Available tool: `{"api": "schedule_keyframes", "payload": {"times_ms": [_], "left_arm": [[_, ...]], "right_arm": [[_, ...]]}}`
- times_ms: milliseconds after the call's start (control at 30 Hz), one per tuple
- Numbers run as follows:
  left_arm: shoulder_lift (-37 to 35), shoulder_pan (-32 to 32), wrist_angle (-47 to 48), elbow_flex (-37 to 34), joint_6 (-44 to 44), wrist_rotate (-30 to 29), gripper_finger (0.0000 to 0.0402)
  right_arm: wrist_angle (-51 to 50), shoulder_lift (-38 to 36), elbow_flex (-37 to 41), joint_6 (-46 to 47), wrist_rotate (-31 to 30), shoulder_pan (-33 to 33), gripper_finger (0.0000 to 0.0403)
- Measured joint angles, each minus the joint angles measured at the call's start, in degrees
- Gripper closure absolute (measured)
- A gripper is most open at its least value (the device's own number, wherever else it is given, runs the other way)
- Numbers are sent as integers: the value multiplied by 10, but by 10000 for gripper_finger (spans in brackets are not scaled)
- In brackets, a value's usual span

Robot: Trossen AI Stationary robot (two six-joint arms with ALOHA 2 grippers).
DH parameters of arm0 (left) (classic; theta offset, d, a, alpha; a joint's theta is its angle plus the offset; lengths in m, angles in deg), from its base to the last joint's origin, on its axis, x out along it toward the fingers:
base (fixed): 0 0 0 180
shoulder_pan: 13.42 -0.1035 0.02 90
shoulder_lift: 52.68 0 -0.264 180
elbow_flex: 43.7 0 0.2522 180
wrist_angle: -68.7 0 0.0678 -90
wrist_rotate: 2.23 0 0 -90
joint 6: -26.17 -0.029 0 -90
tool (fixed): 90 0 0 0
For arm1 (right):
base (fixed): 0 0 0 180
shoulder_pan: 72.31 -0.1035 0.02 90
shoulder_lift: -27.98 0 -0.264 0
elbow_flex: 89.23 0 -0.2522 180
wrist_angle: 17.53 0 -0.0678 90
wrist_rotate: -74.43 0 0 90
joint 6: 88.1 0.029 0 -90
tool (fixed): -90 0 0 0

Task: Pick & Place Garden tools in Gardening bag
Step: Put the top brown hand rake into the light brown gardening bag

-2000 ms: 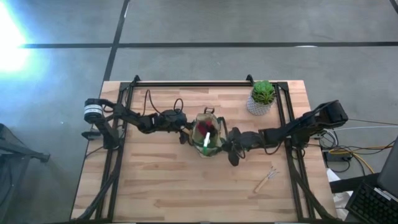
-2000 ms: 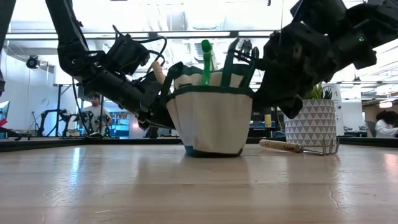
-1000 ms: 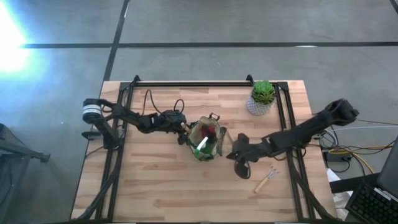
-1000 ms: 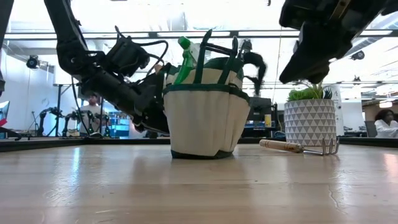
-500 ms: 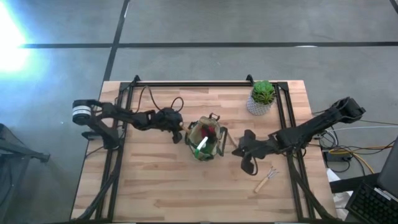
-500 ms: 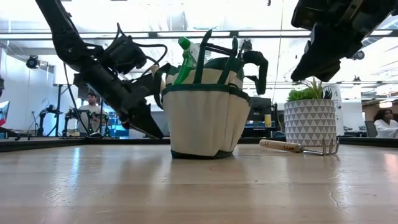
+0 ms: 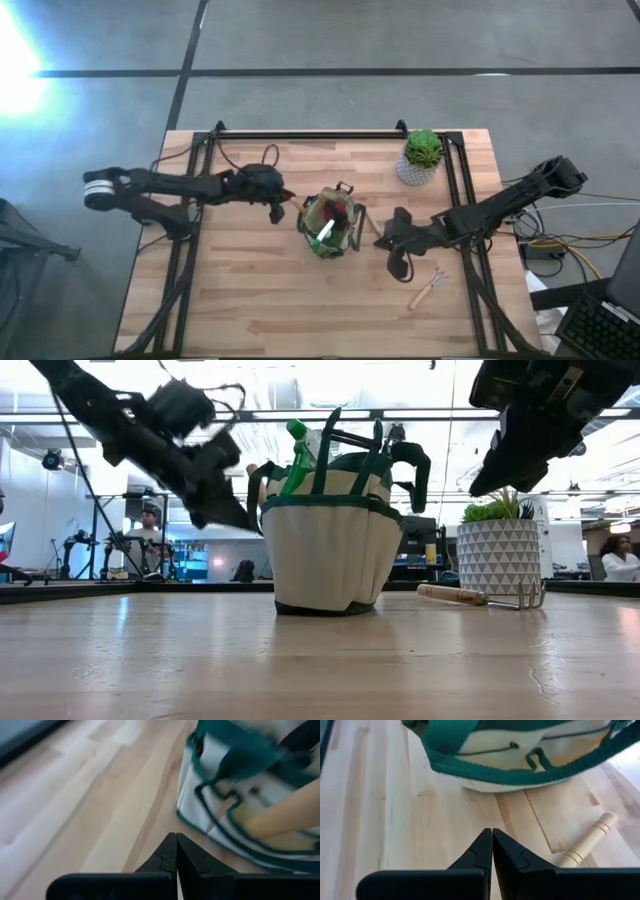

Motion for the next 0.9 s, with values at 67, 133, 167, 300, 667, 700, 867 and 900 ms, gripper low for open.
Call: {"api": "schedule_keyframes", "payload": {"times_ms": [67, 133, 167, 300, 667, 700, 867, 900], "left_arm": [[-32, -1, 12, -1, -1, -3, 399], [-66, -1, 40, -1, -2, -13, 399], [-84, -1, 57, -2, -2, -19, 399], [-158, -1, 130, -2, 0, -55, 399], [-330, 9, 151, -49, 53, -108, 399], [-341, 9, 133, -59, 54, -109, 399], [-380, 9, 46, -111, 67, -109, 399], [-384, 9, 40, -117, 67, -108, 399]], "right_arm": [[-11, 0, 0, 2, 0, 0, 394], [-17, 0, 0, 5, 0, 0, 394], [-20, 0, 0, 5, 0, 0, 394], [-35, 0, 0, 11, 0, 0, 394], [-118, -1, 0, 177, -75, 2, 394], [-119, -1, 0, 190, -75, 2, 394], [-119, -1, 0, 226, -75, 12, 394], [-119, -1, 0, 230, -75, 16, 394]]}}
